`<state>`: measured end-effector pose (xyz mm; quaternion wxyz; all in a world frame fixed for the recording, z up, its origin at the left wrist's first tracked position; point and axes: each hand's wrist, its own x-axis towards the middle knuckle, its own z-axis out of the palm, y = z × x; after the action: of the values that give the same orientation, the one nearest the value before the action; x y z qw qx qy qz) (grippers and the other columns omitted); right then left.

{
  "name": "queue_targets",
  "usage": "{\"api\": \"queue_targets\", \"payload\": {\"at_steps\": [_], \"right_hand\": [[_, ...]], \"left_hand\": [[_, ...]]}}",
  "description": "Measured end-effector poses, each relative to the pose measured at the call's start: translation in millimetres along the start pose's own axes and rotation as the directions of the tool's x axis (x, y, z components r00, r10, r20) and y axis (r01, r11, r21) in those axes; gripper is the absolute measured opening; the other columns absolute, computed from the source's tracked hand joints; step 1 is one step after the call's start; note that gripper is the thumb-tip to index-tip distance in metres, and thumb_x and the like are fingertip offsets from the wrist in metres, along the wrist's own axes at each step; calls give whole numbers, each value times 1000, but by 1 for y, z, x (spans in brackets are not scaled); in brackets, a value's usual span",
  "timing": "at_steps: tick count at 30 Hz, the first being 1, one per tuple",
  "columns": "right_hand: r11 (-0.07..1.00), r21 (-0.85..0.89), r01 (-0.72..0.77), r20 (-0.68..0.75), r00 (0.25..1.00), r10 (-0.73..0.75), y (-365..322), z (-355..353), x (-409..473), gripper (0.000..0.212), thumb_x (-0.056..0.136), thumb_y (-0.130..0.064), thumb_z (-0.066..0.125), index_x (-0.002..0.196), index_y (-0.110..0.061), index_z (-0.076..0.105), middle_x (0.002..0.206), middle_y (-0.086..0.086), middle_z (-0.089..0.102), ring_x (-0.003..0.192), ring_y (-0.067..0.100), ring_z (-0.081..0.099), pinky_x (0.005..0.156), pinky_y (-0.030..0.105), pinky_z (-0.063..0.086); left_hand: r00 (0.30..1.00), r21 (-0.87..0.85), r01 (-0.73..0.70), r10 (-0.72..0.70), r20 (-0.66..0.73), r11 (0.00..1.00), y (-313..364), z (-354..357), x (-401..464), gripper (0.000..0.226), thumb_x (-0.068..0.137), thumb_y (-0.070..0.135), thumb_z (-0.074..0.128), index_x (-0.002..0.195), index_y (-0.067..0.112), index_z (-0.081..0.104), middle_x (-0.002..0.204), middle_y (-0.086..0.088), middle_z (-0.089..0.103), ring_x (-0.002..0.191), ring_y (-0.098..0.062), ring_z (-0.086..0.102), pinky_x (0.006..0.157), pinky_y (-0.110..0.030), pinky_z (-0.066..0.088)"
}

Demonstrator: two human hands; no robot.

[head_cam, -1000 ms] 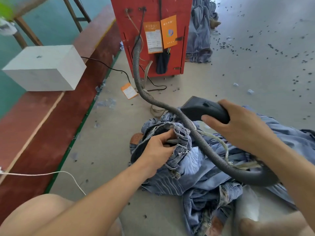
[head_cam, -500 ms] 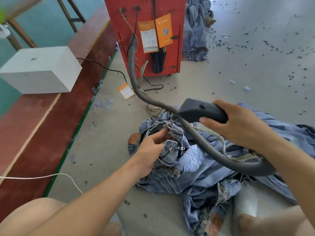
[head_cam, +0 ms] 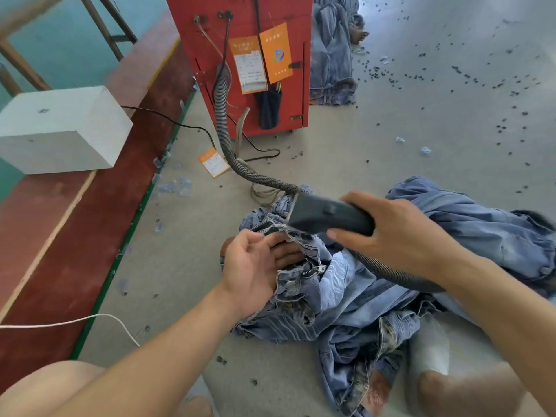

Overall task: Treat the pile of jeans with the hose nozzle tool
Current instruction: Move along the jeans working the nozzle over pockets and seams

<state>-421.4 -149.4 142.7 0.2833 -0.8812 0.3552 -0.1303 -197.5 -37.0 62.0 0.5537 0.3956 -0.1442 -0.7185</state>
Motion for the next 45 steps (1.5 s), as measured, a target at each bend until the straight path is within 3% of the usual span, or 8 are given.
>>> {"api": "queue_targets", "payload": {"at_steps": [7, 12, 16, 20, 24, 29, 36, 45], "right_hand": [[994, -104, -16, 116, 993, 28, 11, -16, 0, 32, 82, -69, 62, 105, -47, 55, 77, -23, 67, 62, -1, 64, 57, 21, 51], [969, -227, 98, 163, 985, -62, -11, 17, -4, 40, 85, -72, 56, 110, -42, 52, 75, -13, 65, 64, 9, 62, 64, 39, 56], [988, -100, 117, 206, 974, -94, -13, 7, -3, 38, 83, -71, 59, 110, -44, 57, 76, -17, 67, 67, 5, 63, 62, 30, 54], [998, -58, -21, 258, 966, 36, -3, -14, -5, 32, 82, -70, 62, 99, -43, 61, 80, -22, 69, 68, 2, 65, 61, 26, 53], [984, -125, -124, 218, 965, 149, -10, 1, -8, 33, 80, -76, 53, 92, -46, 57, 80, -33, 64, 66, -3, 63, 53, 21, 43], [956, -179, -233, 75, 965, 249, -21, 21, 2, 34, 90, -70, 54, 94, -36, 52, 72, -12, 61, 63, 9, 60, 55, 29, 44], [954, -108, -280, 150, 944, 294, -16, 3, -6, 38, 79, -78, 49, 88, -42, 54, 72, -21, 66, 57, -2, 63, 51, 26, 45], [922, 84, -377, 82, 925, 371, -6, -6, 7, 27, 92, -59, 64, 87, -32, 61, 57, -3, 65, 42, 13, 62, 45, 30, 50]], "left_hand": [[994, 89, 35, -26, -107, 995, 6, 1, 1, 85, 96, 75, 29, 130, 7, 68, 120, -19, 67, 106, -33, 63, 98, -50, 42], [994, 146, 87, -76, -78, 986, 2, 4, -2, 86, 99, 77, 21, 132, 15, 70, 124, -14, 72, 98, -22, 71, 79, -32, 57], [988, 223, 31, 5, -157, 974, 4, 11, 0, 59, 108, 56, 36, 108, 18, 81, 115, -12, 75, 100, -22, 71, 82, -30, 56], [968, -8, -12, 10, -252, 1000, 8, 7, 5, 37, 110, 27, 42, 106, 12, 76, 103, -16, 77, 87, -26, 76, 70, -34, 61], [949, 12, -51, 52, -310, 999, 4, 9, 9, 31, 110, 26, 44, 124, 8, 64, 107, -13, 76, 89, -23, 74, 76, -36, 60], [943, 148, -97, 139, -301, 984, -11, 16, 9, 29, 110, 23, 44, 127, 5, 60, 121, -17, 73, 112, -31, 69, 107, -44, 48], [923, 171, -130, 182, -338, 977, -8, 17, 13, 24, 111, 20, 44, 114, 6, 63, 113, -19, 74, 105, -30, 71, 104, -47, 51], [914, 133, -107, 150, -377, 985, -5, 15, 14, 29, 111, 21, 42, 110, 10, 68, 108, -19, 77, 102, -29, 73, 95, -49, 55]]}}
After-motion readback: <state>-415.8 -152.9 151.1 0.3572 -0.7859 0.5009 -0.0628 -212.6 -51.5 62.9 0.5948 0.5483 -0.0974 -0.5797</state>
